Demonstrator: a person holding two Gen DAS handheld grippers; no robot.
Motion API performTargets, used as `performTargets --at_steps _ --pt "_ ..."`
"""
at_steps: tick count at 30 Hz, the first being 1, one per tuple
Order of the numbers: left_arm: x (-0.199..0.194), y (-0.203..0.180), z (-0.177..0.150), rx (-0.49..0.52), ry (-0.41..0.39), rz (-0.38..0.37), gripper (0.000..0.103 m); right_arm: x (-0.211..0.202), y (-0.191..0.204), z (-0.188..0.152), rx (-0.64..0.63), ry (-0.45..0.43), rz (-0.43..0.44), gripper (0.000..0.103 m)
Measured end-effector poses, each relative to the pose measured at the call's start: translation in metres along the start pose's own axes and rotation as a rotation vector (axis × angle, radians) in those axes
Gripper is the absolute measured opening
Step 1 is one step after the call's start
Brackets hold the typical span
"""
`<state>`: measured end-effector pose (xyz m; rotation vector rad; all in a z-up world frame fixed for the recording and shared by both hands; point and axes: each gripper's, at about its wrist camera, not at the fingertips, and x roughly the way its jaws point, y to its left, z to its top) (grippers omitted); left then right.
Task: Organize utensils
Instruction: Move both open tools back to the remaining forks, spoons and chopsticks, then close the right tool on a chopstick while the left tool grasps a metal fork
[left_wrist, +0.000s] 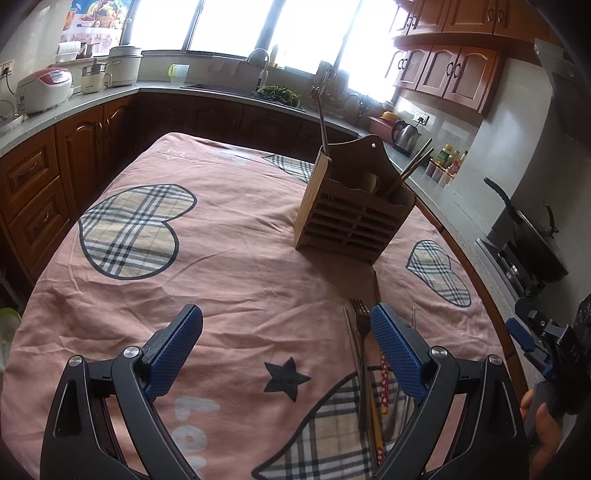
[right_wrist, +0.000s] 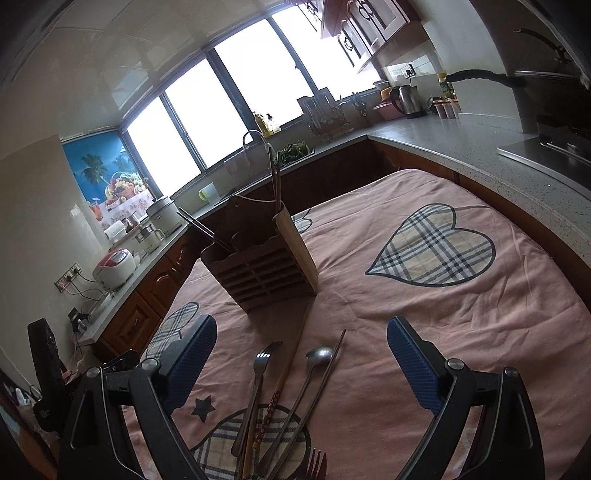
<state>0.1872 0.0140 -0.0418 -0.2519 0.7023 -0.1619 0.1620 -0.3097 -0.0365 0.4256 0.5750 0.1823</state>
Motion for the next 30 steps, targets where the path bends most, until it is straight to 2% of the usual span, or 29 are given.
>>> performTargets --at_steps 11,24,27,30 --pt "0.022 -0.012 -0.017 0.040 0.072 -0.007 0.094 0.008 -0.012 -0.029 0.024 0.059 -0.009 0.095" --pt "0.048 -0.039 -0.009 0.131 0.134 -0.043 0.094 0.022 -0.024 -0.025 0.052 0.099 -0.013 0.094" --pt "0.055 -0.045 -0.007 0.151 0.148 -0.054 0.094 0.029 -0.027 -0.023 0.064 0.115 -0.013 0.088" --pt "0.065 -0.051 -0.004 0.174 0.163 -0.061 0.094 0.039 -0.029 -0.020 0.070 0.135 -0.009 0.078"
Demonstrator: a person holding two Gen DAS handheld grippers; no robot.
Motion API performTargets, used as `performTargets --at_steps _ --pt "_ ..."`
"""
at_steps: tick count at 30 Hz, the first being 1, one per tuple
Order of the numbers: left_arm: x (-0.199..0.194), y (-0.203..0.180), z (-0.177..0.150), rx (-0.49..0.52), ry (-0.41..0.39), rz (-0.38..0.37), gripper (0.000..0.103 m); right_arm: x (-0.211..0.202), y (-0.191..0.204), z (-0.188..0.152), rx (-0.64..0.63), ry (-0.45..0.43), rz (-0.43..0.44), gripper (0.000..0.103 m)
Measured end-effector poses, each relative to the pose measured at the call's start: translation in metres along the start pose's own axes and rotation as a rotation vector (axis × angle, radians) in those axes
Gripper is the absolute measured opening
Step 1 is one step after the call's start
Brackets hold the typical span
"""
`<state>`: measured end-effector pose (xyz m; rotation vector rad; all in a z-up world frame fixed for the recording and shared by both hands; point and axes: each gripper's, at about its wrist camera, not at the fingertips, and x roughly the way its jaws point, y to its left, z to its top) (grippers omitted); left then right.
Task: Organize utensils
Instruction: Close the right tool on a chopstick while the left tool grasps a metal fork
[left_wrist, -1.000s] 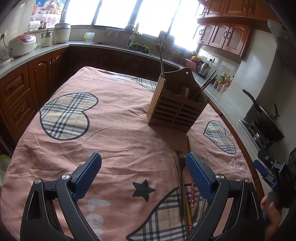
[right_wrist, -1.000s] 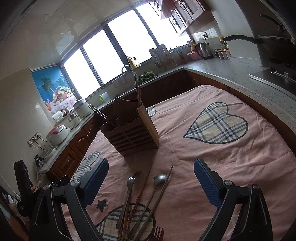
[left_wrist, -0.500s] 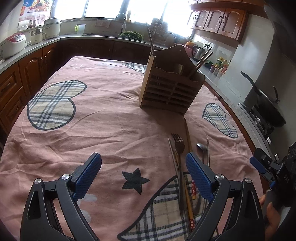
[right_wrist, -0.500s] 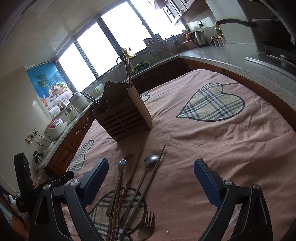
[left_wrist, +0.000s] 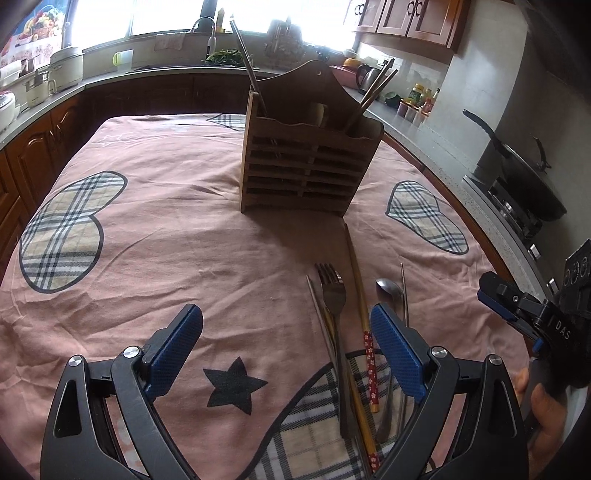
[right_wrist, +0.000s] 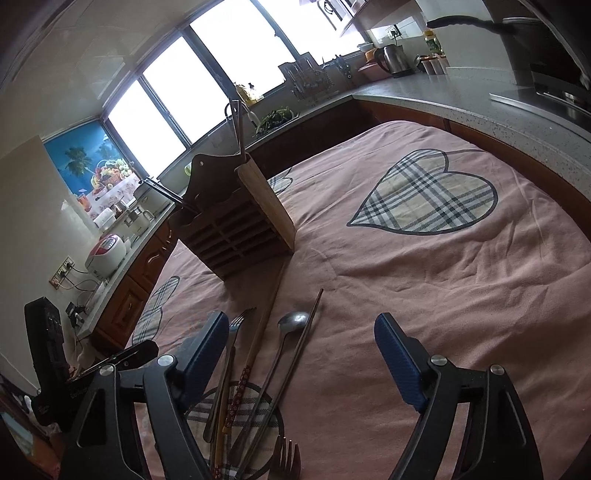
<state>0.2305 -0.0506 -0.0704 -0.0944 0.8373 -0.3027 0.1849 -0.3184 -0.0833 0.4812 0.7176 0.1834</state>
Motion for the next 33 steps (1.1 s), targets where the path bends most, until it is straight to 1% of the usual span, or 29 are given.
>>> performTargets --at_steps 2,7,9,11,13,15,16,19,21,24,25,27,28,29,31,32,33 --pt "0.006 -0.004 0.004 0.013 0.006 -0.016 0.094 0.008 -0.001 0.003 0.007 0.020 0.007 0.069" --pt "0.028 -0.019 0.014 0.077 0.048 -0.038 0.086 0.032 -0.007 0.011 0.045 0.080 0.019 0.052" --pt "0.038 -0.025 0.017 0.105 0.069 -0.046 0.084 0.041 -0.009 0.013 0.061 0.102 0.025 0.050" --pt "0.048 -0.029 0.020 0.124 0.090 -0.056 0.081 0.050 -0.011 0.015 0.067 0.124 0.023 0.044" --pt "0.058 -0.032 0.023 0.141 0.112 -0.063 0.080 0.058 -0.012 0.017 0.076 0.142 0.027 0.042" --pt "0.068 -0.035 0.025 0.158 0.131 -0.055 0.078 0.065 -0.013 0.019 0.077 0.157 0.025 0.041" --pt "0.074 -0.036 0.026 0.167 0.141 -0.054 0.077 0.068 -0.012 0.021 0.075 0.165 0.022 0.041" --pt "0.088 -0.038 0.029 0.191 0.180 -0.049 0.073 0.079 -0.011 0.023 0.067 0.196 0.012 0.036" --pt "0.096 -0.039 0.031 0.209 0.204 -0.048 0.069 0.088 -0.011 0.024 0.056 0.225 -0.001 0.035" --pt "0.106 -0.038 0.031 0.230 0.235 -0.051 0.061 0.101 -0.011 0.023 0.049 0.264 -0.014 0.032" --pt "0.109 -0.038 0.030 0.233 0.245 -0.048 0.055 0.104 -0.011 0.022 0.048 0.274 -0.018 0.031" --pt "0.109 -0.039 0.029 0.259 0.231 -0.028 0.050 0.107 -0.013 0.021 0.053 0.275 -0.020 0.026" --pt "0.109 -0.040 0.030 0.267 0.227 -0.023 0.045 0.108 -0.014 0.022 0.053 0.275 -0.023 0.023" --pt "0.109 -0.039 0.030 0.267 0.226 -0.025 0.037 0.109 -0.016 0.023 0.059 0.276 -0.023 0.018" --pt "0.108 -0.037 0.031 0.255 0.226 -0.042 0.024 0.110 -0.018 0.023 0.065 0.283 -0.027 0.008" --pt "0.108 -0.035 0.032 0.247 0.227 -0.048 0.021 0.110 -0.019 0.023 0.068 0.283 -0.022 0.007" --pt "0.108 -0.033 0.033 0.234 0.226 -0.058 0.021 0.109 -0.020 0.023 0.070 0.280 -0.020 0.007"
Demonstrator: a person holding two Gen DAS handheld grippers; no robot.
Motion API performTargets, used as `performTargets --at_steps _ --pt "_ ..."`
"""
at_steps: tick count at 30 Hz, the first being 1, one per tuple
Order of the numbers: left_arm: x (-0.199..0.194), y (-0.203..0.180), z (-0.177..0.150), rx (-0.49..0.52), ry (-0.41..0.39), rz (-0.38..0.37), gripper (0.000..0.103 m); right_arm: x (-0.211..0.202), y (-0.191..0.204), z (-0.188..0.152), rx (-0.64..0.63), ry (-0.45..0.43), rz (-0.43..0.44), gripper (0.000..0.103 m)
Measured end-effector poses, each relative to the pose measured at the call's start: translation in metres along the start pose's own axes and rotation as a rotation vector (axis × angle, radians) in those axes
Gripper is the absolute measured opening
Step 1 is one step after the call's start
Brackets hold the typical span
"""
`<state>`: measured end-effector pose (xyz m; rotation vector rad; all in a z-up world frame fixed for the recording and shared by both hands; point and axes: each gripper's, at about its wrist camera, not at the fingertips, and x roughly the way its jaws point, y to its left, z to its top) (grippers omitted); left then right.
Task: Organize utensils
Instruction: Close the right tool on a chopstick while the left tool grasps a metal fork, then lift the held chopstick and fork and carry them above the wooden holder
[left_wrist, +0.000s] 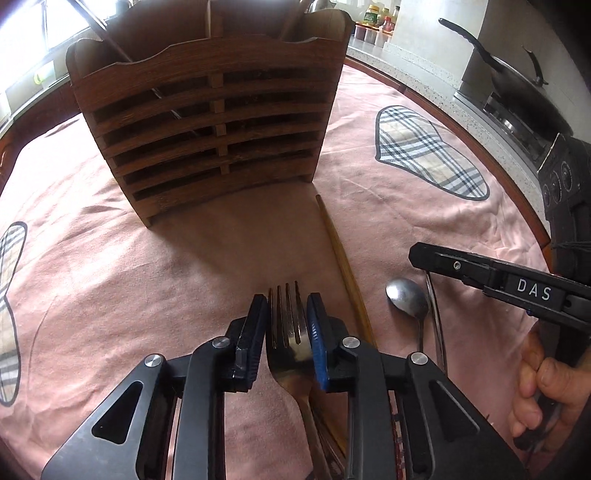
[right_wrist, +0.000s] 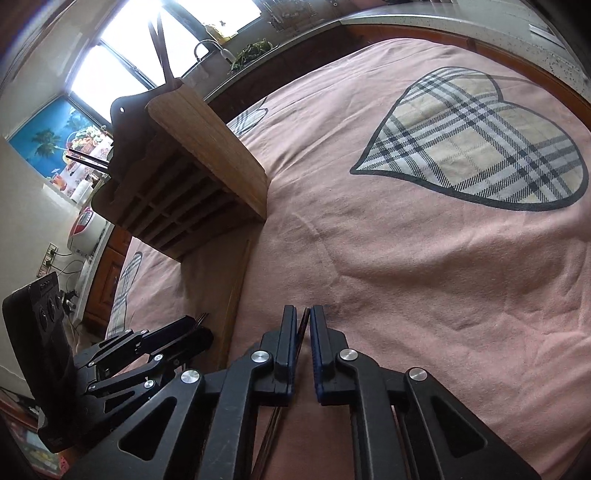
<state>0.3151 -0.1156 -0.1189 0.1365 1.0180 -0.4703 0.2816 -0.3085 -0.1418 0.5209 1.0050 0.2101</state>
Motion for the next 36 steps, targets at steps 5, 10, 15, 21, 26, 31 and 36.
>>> performTargets --at_steps 5,10,15,21,26,31,36 --pt "-0.017 0.011 -0.004 -0.053 -0.041 -0.019 0.020 -0.010 0.004 -0.001 -0.008 -0.026 0.013 0.007" --pt "-0.045 0.025 -0.012 -0.124 -0.095 -0.045 0.018 -0.028 0.011 -0.002 -0.023 -0.065 0.041 0.005" --pt "-0.074 0.034 -0.023 -0.171 -0.156 -0.042 0.016 -0.044 0.026 -0.005 -0.050 -0.098 0.065 0.004" --pt "-0.097 0.037 -0.035 -0.191 -0.199 -0.039 0.015 -0.055 0.040 -0.010 -0.082 -0.124 0.077 0.004" --pt "-0.113 0.036 -0.045 -0.197 -0.222 -0.039 0.014 -0.066 0.048 -0.015 -0.098 -0.139 0.090 0.004" --pt "-0.129 0.031 -0.055 -0.193 -0.257 -0.034 0.003 -0.077 0.055 -0.020 -0.114 -0.160 0.099 0.004" --pt "-0.141 0.027 -0.064 -0.184 -0.281 -0.015 0.002 -0.086 0.060 -0.025 -0.130 -0.175 0.109 0.004"
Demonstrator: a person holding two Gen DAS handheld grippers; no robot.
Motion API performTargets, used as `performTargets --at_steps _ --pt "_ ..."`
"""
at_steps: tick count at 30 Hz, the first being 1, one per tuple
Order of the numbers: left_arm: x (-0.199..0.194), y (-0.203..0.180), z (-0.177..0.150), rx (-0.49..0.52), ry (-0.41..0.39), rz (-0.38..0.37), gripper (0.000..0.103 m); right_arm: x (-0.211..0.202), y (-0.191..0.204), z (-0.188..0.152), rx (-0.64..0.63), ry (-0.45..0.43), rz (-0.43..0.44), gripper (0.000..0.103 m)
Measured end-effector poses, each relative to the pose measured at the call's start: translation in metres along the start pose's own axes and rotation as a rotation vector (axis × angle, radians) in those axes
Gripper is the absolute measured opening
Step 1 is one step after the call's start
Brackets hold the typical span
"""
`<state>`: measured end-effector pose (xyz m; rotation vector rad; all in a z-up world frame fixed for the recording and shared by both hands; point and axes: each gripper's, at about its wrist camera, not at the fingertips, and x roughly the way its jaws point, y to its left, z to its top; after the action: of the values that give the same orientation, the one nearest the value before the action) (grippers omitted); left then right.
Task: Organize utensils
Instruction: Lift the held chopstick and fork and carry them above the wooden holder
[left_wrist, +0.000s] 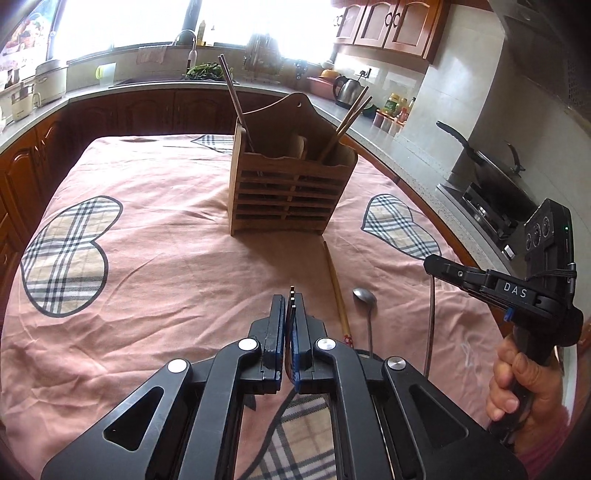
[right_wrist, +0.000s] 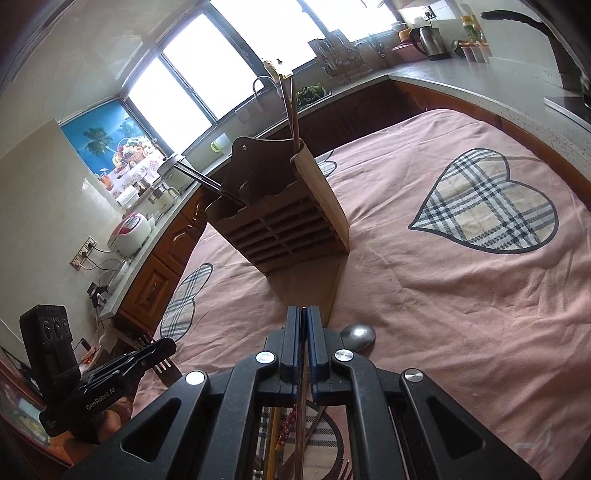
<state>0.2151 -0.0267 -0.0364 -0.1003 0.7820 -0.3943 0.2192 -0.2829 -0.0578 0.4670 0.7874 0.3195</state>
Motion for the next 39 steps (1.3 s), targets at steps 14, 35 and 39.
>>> performTargets --at_steps 14,35,39 --pt "-0.055 0.002 0.008 -0.006 -0.145 0.023 0.002 -0.034 0.027 0.001 -0.062 -0.091 0.024 0.004" --pt "-0.101 0.014 0.029 -0.063 -0.302 0.066 0.002 -0.075 0.065 0.013 -0.173 -0.245 0.034 0.004" --pt "-0.103 0.015 0.035 -0.065 -0.320 0.070 0.002 -0.081 0.069 0.020 -0.187 -0.271 0.028 0.004"
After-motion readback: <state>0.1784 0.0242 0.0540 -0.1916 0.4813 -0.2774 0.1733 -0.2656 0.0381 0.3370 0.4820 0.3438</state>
